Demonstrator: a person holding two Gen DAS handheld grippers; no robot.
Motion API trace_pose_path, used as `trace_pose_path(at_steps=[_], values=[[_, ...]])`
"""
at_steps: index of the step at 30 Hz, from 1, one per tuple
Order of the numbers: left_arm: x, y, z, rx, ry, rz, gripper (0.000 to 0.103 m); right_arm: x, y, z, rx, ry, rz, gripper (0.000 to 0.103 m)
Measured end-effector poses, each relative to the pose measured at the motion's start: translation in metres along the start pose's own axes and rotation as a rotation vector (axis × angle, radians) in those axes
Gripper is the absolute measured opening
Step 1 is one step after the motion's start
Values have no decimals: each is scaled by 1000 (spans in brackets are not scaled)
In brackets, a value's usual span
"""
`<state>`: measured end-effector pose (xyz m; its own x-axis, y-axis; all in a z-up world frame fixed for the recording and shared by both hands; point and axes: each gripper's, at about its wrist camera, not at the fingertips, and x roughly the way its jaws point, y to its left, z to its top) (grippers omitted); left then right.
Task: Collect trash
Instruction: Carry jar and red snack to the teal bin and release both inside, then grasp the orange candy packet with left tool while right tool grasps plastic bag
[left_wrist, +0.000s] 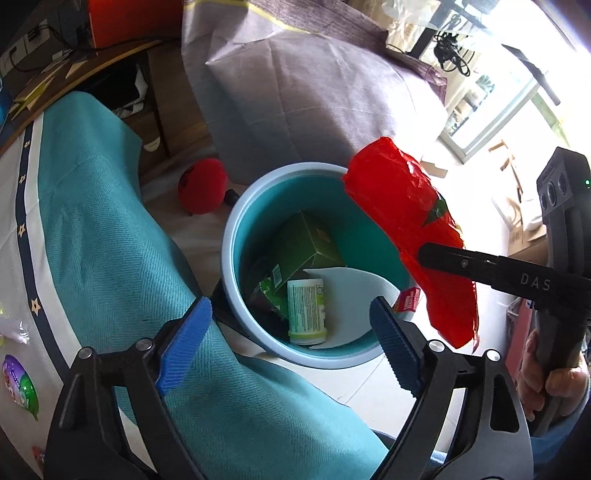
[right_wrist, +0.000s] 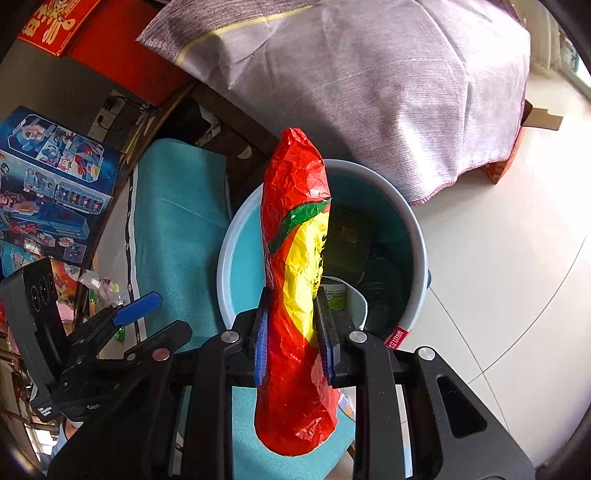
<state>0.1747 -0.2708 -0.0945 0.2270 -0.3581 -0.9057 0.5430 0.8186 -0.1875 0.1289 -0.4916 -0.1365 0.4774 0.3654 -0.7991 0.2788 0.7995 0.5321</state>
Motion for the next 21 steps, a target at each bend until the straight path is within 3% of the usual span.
trace_pose_path(at_steps=[4, 6, 8, 11, 21], values=[[-5, 4, -5, -15, 2, 1, 90, 2, 6, 2, -11, 0, -1, 26], [-8, 7, -7, -27, 1, -5, 90, 2, 9, 2, -19, -5, -7, 38], [-10, 9, -9, -36, 4, -13, 90, 2, 11, 2, -19, -12, -8, 58], [-13, 9, -11, -36, -2, -17, 91, 4, 13, 2, -6, -6, -7, 71], [-28, 21, -22, -56, -22, -20, 91, 2, 16, -8, 30, 7, -27, 77]])
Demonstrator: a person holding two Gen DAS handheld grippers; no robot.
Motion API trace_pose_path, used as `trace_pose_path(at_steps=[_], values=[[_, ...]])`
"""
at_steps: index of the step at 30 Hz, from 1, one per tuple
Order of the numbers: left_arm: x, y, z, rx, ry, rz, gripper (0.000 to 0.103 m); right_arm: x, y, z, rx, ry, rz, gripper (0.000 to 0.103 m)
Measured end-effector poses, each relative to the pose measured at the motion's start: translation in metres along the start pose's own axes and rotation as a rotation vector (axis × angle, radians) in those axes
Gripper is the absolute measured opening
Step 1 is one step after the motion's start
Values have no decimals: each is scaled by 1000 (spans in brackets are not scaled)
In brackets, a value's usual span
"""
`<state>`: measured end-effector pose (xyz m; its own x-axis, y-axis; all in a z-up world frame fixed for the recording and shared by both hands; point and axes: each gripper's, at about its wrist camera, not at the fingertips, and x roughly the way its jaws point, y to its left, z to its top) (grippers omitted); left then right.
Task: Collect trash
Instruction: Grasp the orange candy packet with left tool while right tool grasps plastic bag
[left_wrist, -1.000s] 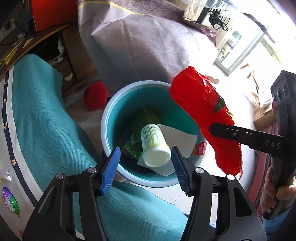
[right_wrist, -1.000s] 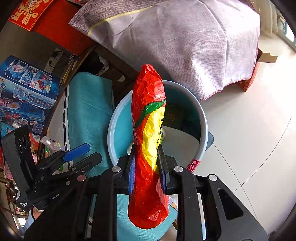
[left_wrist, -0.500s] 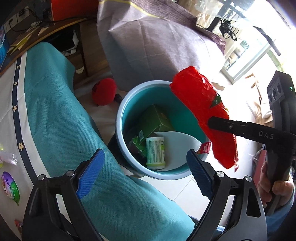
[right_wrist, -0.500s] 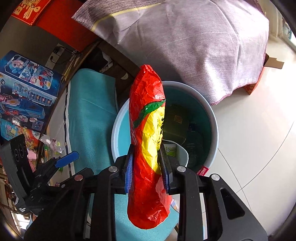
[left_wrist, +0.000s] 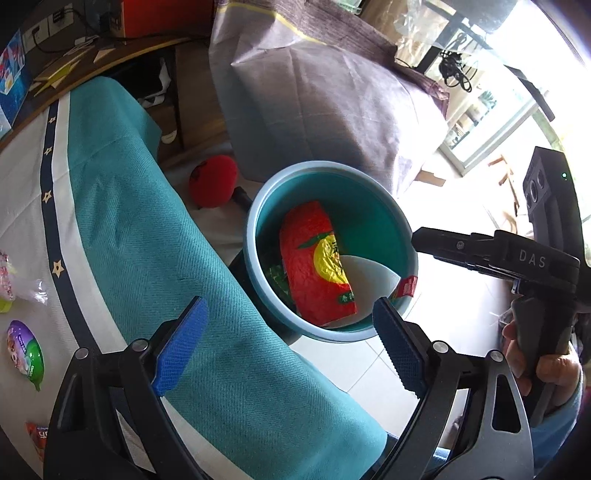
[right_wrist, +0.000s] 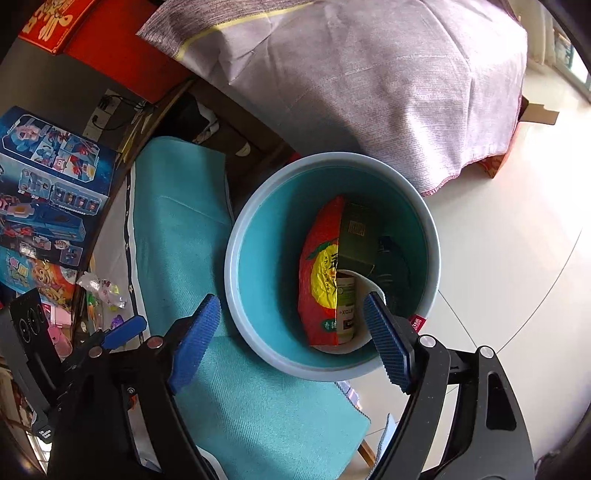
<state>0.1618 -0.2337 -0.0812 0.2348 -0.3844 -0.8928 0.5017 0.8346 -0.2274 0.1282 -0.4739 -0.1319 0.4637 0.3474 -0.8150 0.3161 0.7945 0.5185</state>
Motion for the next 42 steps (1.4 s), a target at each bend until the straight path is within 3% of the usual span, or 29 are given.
trace_pose_path(at_steps=[19, 36, 42], values=[[-53, 44, -45, -74, -74, 2, 92, -1, 64, -36, -68, 22, -15, 84], [-121, 159, -150, -296, -159, 106, 93, 47, 168, -91, -240, 150, 1, 86], [-127, 195, -179, -400, -160, 105, 96, 61, 193, -102, -285, 191, -2, 86]])
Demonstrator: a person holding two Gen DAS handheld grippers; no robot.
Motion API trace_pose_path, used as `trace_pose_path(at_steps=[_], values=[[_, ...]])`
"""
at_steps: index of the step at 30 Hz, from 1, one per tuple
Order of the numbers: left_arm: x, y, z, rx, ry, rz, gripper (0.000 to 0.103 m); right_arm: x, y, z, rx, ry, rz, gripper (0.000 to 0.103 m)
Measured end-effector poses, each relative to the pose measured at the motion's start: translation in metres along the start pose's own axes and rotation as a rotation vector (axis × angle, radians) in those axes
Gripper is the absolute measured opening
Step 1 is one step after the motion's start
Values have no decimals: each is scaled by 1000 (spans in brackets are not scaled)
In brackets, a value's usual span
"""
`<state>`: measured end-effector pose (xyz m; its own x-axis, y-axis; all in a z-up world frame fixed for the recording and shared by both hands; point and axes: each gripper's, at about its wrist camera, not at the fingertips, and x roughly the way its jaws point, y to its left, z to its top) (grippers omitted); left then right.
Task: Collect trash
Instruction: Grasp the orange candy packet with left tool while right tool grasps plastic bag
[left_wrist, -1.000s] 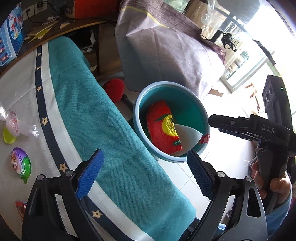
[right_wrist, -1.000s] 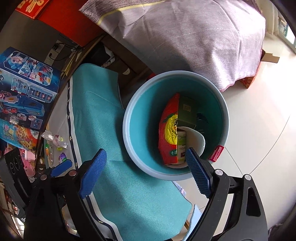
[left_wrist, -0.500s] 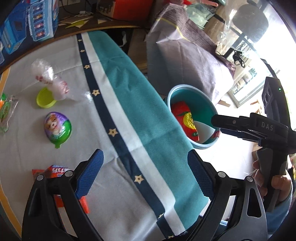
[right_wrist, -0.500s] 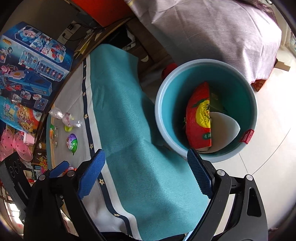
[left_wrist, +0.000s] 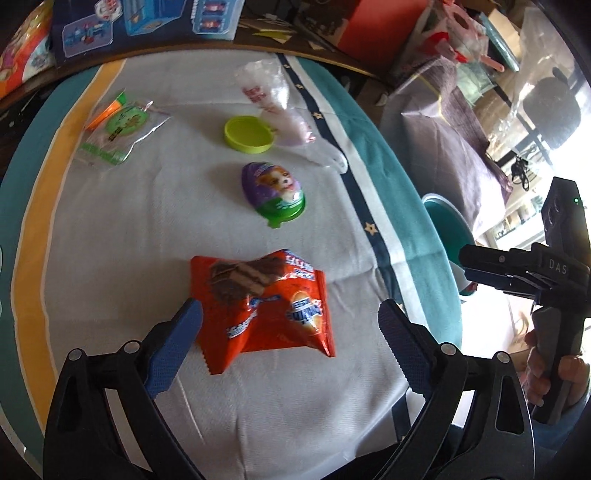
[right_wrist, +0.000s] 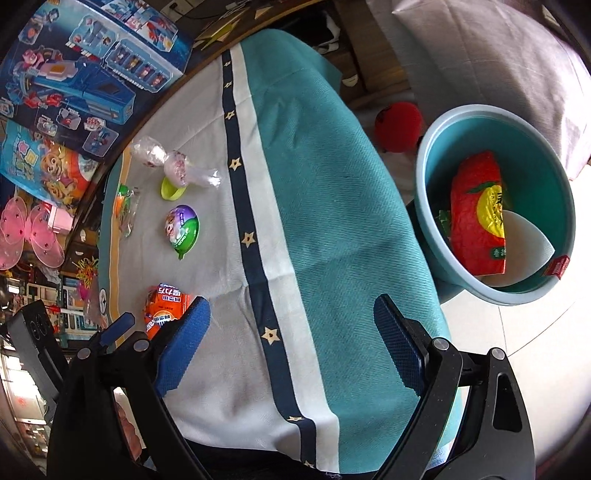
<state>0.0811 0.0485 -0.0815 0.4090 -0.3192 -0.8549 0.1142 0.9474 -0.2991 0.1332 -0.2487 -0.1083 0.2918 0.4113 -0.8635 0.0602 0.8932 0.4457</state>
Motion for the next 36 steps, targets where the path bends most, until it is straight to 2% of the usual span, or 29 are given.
trace_pose_path(at_steps=[3, 15, 25, 26, 28, 30, 36], values=[[5, 9, -3, -21, 18, -2, 96, 6, 6, 0, -7, 18, -2, 86], [34, 7, -7, -31, 75, 16, 97, 15, 6, 2, 5, 46, -18, 86], [43, -5, -1, 22, 43, 47, 98, 18, 12, 6, -7, 58, -35, 86], [43, -7, -2, 42, 32, 57, 94, 19, 14, 7, -12, 58, -38, 86], [42, -12, -4, 83, 7, 84, 66, 20, 18, 8, -19, 59, -45, 86], [39, -10, -4, 79, 8, 53, 52, 22, 22, 10, -22, 61, -49, 86], [29, 19, 3, 14, -8, 22, 49, 28, 50, 20, -80, 53, -51, 86]])
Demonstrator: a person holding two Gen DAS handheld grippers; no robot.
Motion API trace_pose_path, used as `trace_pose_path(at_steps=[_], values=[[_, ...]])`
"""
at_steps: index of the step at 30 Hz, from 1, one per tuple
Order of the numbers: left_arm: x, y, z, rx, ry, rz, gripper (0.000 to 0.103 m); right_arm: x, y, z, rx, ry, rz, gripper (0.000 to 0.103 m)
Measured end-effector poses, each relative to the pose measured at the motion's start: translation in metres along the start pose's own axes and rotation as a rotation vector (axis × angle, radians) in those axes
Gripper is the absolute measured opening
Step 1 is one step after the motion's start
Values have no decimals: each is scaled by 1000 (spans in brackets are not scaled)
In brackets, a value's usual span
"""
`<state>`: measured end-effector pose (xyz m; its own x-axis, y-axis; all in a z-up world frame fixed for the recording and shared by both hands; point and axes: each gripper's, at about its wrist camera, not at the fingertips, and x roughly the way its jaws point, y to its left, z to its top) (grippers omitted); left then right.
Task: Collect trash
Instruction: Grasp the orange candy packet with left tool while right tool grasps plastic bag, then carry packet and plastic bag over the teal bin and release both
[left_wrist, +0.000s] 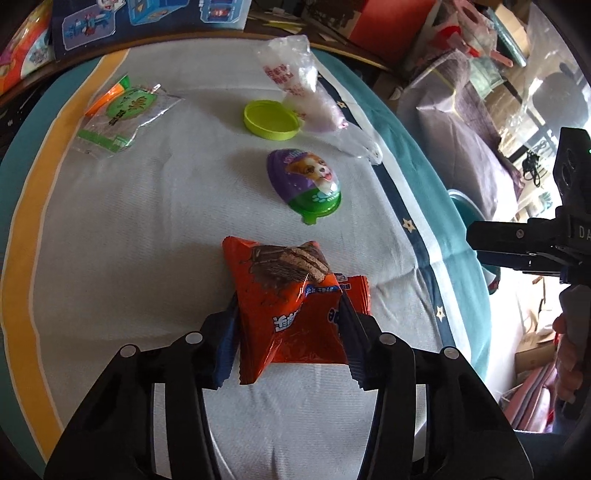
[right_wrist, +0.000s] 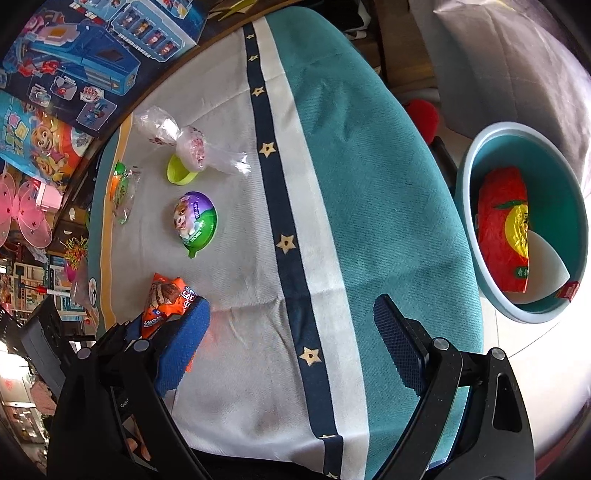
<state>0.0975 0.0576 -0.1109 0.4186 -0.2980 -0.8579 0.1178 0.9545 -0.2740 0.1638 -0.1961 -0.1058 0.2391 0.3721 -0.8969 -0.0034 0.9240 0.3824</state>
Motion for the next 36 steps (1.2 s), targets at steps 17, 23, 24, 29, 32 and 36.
trace_pose_path(at_steps=[17, 23, 24, 29, 32, 36], values=[[-29, 82, 62, -140, -128, -52, 49, 55, 94, 96, -209, -29, -31, 86], [-20, 88, 64, -146, -117, -73, 49, 75, 102, 115, -247, -54, -47, 76], [-19, 88, 65, -148, -115, -71, 49, 77, 102, 116, -249, -49, -39, 71], [-18, 88, 65, -156, -110, -66, 50, 87, 103, 109, -256, 3, -11, 25], [-21, 85, 64, -150, -114, -64, 50, 74, 102, 101, -247, -24, 7, 25], [-28, 72, 64, -126, -128, -62, 49, 50, 99, 93, -242, -58, 29, 25]])
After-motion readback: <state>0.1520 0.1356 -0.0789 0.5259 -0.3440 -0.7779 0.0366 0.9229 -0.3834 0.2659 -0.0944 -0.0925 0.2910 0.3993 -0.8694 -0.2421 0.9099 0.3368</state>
